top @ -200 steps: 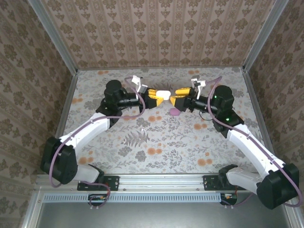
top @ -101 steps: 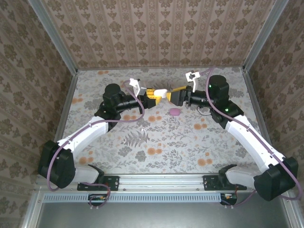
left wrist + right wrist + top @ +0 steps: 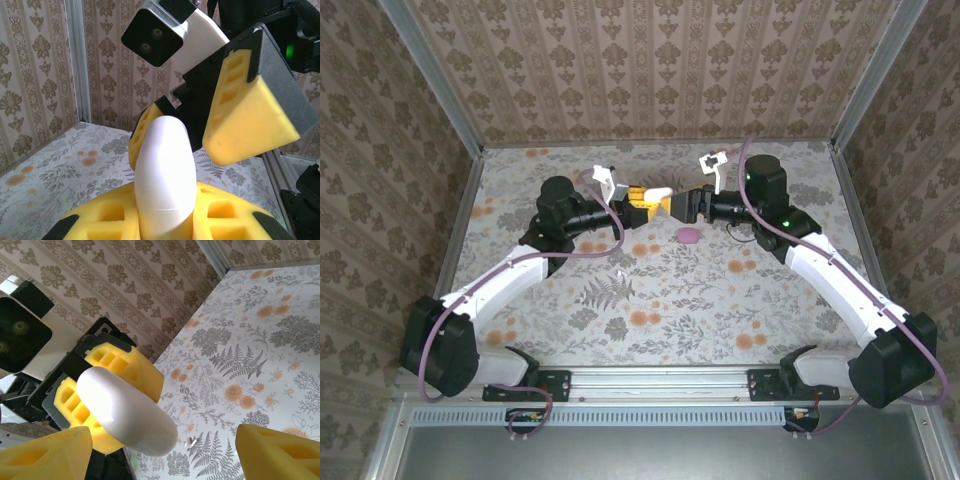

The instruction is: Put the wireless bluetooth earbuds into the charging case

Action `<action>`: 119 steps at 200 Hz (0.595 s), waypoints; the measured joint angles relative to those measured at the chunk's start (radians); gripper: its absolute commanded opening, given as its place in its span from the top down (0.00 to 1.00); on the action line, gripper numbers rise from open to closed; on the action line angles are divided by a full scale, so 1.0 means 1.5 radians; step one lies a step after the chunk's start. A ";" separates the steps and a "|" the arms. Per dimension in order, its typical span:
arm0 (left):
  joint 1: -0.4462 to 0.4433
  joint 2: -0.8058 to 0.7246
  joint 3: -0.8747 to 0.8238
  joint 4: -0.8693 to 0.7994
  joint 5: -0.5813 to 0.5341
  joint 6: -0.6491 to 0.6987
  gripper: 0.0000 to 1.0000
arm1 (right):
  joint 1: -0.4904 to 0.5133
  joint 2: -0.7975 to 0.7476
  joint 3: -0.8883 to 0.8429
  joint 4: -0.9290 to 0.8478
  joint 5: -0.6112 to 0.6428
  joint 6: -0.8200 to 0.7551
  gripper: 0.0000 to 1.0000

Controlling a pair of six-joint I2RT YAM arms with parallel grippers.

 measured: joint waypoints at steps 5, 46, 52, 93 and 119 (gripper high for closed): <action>0.000 0.000 0.000 0.000 0.000 0.000 0.90 | 0.000 0.001 0.000 0.000 0.000 0.000 0.24; -0.003 0.000 0.000 -0.004 0.002 0.001 0.90 | 0.001 0.004 0.005 -0.014 0.018 0.000 0.25; -0.003 0.000 0.000 -0.005 0.002 0.001 0.90 | 0.001 0.004 0.005 -0.014 0.019 0.000 0.24; -0.003 0.000 0.000 -0.013 0.002 0.011 0.90 | 0.001 0.004 0.008 -0.014 0.022 0.003 0.24; -0.003 -0.004 0.000 -0.024 0.003 0.018 0.90 | 0.001 0.006 0.014 -0.012 0.027 0.008 0.24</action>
